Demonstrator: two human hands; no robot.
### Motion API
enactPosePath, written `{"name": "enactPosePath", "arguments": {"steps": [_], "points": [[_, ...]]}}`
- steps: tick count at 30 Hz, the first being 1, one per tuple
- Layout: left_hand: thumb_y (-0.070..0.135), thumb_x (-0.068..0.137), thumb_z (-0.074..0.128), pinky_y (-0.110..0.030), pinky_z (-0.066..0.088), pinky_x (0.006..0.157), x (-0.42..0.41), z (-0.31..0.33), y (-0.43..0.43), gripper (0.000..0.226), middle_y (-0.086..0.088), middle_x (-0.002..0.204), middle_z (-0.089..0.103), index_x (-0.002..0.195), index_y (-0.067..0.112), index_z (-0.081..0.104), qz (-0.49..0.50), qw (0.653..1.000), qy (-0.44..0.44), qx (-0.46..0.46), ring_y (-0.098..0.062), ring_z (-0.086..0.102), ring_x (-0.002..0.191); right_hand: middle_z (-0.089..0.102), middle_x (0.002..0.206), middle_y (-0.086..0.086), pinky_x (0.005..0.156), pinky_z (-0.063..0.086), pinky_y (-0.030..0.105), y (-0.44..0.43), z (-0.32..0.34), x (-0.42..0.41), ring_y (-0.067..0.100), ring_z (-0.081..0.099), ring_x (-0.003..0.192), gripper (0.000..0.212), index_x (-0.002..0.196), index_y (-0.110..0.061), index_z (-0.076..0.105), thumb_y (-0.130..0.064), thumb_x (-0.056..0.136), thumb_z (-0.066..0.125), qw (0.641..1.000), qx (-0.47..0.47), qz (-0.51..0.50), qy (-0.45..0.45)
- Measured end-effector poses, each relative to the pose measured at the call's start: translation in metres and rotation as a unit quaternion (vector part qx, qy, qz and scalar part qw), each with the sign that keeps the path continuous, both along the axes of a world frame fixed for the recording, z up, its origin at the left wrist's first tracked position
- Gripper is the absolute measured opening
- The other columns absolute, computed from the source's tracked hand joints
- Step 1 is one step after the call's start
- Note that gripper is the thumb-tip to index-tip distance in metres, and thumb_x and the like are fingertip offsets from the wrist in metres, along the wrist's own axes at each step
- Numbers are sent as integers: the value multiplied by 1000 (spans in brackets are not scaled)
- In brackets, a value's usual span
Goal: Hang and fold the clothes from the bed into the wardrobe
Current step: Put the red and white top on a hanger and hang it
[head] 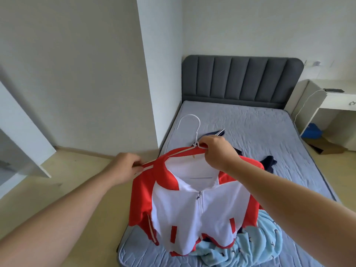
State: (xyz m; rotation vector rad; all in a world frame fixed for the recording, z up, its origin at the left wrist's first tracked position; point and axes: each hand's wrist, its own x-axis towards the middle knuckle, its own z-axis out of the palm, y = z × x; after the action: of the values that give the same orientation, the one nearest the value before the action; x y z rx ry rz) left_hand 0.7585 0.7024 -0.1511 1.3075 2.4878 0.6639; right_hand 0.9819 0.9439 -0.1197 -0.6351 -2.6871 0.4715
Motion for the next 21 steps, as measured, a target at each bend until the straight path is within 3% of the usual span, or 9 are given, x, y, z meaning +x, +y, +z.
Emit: {"name": "enactPosePath", "arguments": {"steps": [2,5,8,11,13,15,17,19,21], "points": [[16,91,72,-29,55,73,2,-1,-9,11,12,84,73,96,24,77,22,999,31,36,-8,69,80,57,81,-1,62,48,36,-2,0,-3,28,54,76,34,80,-23,58,8,80,45,1000,-7,-8,14],[16,93,70,-36,55,74,13,-1,-23,10,7,89,74,101,20,73,54,990,85,96,-16,69,84,45,68,-12,57,37,32,-4,0,-7,27,50,69,44,65,-33,38,9,77,44,1000,-18,-2,13],[12,89,68,-39,54,82,31,0,-24,26,2,103,76,114,19,69,49,982,163,84,-27,70,95,46,70,-12,56,37,31,-13,-1,-9,28,51,71,38,72,-29,47,9,76,44,999,-28,2,19],[22,77,66,-32,50,101,59,12,-5,61,4,131,65,138,20,55,18,988,65,139,-15,62,119,57,83,-1,68,52,39,-28,-3,-17,31,59,80,35,88,-18,65,9,77,45,998,-39,19,35],[41,78,65,-26,44,104,73,17,12,69,8,139,58,143,24,49,-6,985,64,157,-8,55,125,60,88,2,71,54,41,-40,-2,-26,32,60,81,35,93,-17,67,8,78,46,998,-42,28,43],[46,88,66,-32,48,100,76,16,25,57,4,131,64,139,23,55,-18,983,114,144,-15,59,119,61,93,4,73,54,41,-48,1,-33,33,60,84,35,95,-18,67,6,78,46,997,-49,27,45],[35,98,62,-41,53,87,70,17,32,31,-5,107,69,122,17,68,-6,978,146,148,-28,66,102,63,99,6,77,54,41,-51,3,-36,33,61,89,37,100,-16,68,5,78,47,996,-59,44,45],[27,101,60,-43,52,77,59,17,32,21,-9,91,66,110,13,73,1,972,162,170,-32,64,87,67,103,4,83,53,36,-46,6,-32,28,63,95,39,111,-18,69,0,81,53,992,-85,92,23],[21,99,64,-41,53,73,46,15,28,16,-9,86,65,105,10,74,-8,961,190,199,-32,64,82,70,103,-7,82,51,28,-32,11,-22,17,65,94,36,123,-33,63,-27,88,67,985,-114,122,-50]]}}
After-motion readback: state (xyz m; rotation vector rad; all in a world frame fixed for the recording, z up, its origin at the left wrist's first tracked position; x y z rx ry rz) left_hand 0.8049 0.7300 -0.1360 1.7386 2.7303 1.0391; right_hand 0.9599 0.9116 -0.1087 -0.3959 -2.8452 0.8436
